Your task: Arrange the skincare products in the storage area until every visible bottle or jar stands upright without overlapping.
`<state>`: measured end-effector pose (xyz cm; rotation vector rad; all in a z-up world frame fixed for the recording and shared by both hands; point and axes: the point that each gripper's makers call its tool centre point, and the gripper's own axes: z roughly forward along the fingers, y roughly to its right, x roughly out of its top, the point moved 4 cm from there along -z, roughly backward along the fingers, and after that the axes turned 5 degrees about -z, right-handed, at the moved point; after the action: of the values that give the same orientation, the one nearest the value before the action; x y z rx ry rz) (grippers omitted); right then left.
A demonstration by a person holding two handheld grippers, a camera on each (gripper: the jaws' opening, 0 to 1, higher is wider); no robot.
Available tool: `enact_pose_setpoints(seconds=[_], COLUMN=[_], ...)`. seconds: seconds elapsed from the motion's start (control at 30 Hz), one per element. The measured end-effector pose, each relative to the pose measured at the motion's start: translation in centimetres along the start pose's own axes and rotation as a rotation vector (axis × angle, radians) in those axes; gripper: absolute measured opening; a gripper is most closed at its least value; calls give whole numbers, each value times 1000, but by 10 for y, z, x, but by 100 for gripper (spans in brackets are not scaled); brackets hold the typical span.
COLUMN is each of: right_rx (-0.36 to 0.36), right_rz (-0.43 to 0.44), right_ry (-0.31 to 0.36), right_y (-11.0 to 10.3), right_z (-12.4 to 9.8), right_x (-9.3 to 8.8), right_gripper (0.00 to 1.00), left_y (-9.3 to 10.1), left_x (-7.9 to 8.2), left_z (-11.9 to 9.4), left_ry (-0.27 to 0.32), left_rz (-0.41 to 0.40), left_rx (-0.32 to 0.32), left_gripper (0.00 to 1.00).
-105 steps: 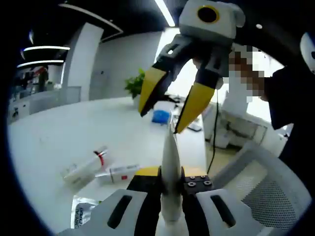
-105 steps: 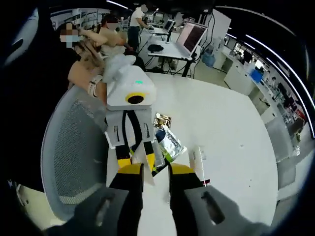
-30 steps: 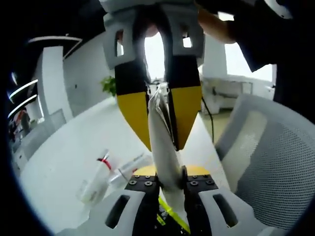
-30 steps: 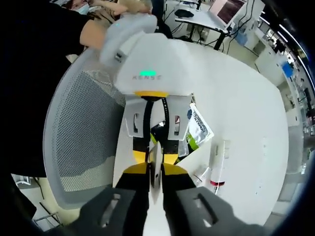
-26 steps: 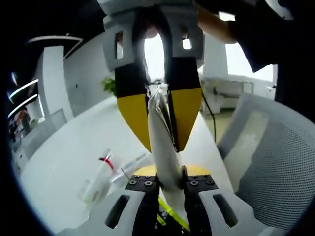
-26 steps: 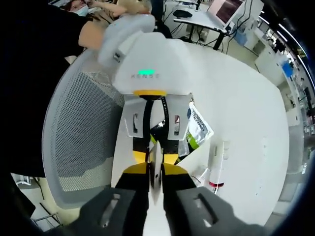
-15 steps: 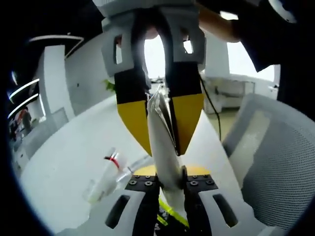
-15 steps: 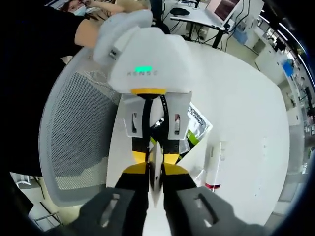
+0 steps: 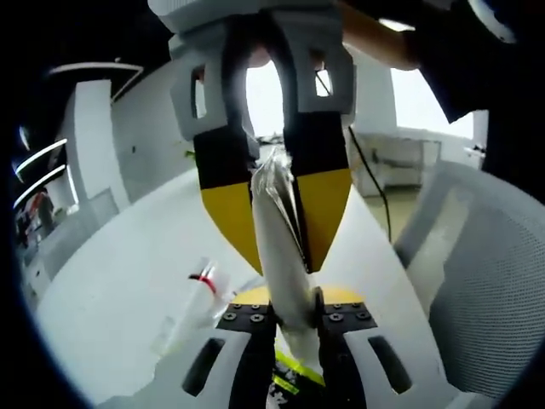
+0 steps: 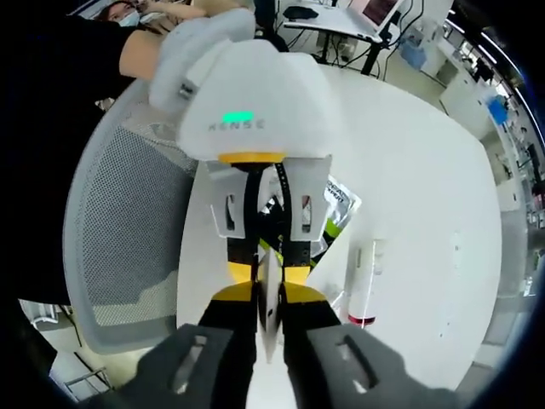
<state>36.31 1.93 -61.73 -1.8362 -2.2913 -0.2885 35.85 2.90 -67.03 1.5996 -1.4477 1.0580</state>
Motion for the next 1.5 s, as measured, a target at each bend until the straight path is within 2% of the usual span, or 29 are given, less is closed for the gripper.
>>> enact_pose_setpoints(seconds=[0.63, 0.7, 0.77, 0.83, 1.03, 1.27, 1.37, 1.5], right_rx=[10, 4, 5, 4, 1, -55, -60, -82], right_rz=[44, 44, 51, 63, 58, 65, 78, 87], right_ry=[-17, -22, -21, -14, -6, -14, -12, -8], right_y=[-2, -2, -3, -3, -4, 2, 1, 0], right_z=[2, 2, 3, 3, 2, 0, -1, -2], right_x=[-1, -1, -1, -2, -4, -8, -11, -14], right_gripper=[10, 11, 11, 11, 12, 23, 29, 35], left_y=[1, -1, 2, 4, 0, 4, 5, 2], left_x=[0, -8, -12, -13, -12, -13, -13, -14], left_z=[1, 0, 2, 0, -5, -9, -12, -19], left_ry=[-1, -59, -75, -75, -84, -117, -128, -146], left_rz=[13, 32, 17, -4, -19, 0, -15, -34], left_rx=[3, 19, 11, 5, 26, 37, 47, 90], left_gripper=[17, 18, 20, 25, 28, 37, 42, 50])
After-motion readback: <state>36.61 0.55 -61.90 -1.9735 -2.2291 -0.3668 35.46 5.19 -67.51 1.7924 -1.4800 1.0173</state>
